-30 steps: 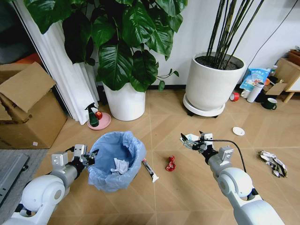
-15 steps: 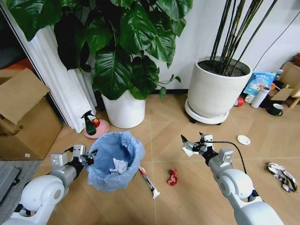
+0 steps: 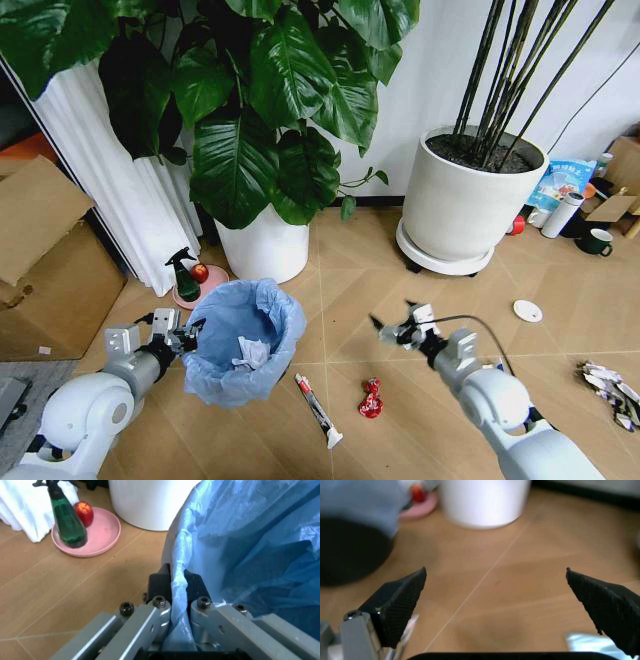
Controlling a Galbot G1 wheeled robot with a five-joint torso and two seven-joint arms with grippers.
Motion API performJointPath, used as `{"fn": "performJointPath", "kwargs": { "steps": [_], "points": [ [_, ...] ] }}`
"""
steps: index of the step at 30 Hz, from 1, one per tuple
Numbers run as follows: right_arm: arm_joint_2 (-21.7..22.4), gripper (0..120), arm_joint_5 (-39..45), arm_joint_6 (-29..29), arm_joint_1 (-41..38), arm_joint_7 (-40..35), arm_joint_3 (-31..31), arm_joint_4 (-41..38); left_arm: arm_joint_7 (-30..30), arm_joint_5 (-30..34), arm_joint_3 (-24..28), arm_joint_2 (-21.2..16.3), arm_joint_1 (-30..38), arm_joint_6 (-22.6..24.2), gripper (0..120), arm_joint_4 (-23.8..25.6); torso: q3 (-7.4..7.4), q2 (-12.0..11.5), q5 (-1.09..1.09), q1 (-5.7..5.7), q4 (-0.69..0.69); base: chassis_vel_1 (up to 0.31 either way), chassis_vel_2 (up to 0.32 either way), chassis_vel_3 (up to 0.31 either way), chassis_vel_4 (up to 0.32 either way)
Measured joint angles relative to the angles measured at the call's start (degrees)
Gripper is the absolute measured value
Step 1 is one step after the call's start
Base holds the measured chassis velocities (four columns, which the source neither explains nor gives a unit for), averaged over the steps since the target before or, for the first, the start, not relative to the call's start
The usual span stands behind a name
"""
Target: Pick up the trash bin and place the garbage on the floor into it.
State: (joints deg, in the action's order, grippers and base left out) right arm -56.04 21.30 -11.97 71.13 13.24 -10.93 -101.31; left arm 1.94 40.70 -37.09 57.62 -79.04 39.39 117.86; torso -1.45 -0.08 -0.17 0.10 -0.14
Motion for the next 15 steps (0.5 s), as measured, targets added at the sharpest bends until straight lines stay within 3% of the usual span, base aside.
{"fn": "performJointPath", "kwargs": {
  "steps": [7,11,15],
  "points": [
    [0.4,100,0.5,0.2,-5.8,1.1,10.0,7.0,-0.4,0.0,-0.9,-0.1,-0.6,0.0,0,-0.4,0.00,0.0,-0.02,0.00,0.02,0.000,0.000,0.000,0.000],
    [-2.0,100,0.1,-0.3,-10.5,1.3,18.0,13.1,-0.1,0.2,-1.1,0.1,-0.6,0.0,0,-0.3,-0.01,0.0,-0.01,0.00,0.03,0.000,0.000,0.000,0.000],
    [-3.4,100,0.8,-2.2,-12.5,1.0,21.7,15.3,0.0,0.3,-1.2,0.3,-0.5,0.0,0,-0.3,0.00,0.0,0.00,0.00,0.02,0.000,0.000,0.000,0.000]
  ]
}}
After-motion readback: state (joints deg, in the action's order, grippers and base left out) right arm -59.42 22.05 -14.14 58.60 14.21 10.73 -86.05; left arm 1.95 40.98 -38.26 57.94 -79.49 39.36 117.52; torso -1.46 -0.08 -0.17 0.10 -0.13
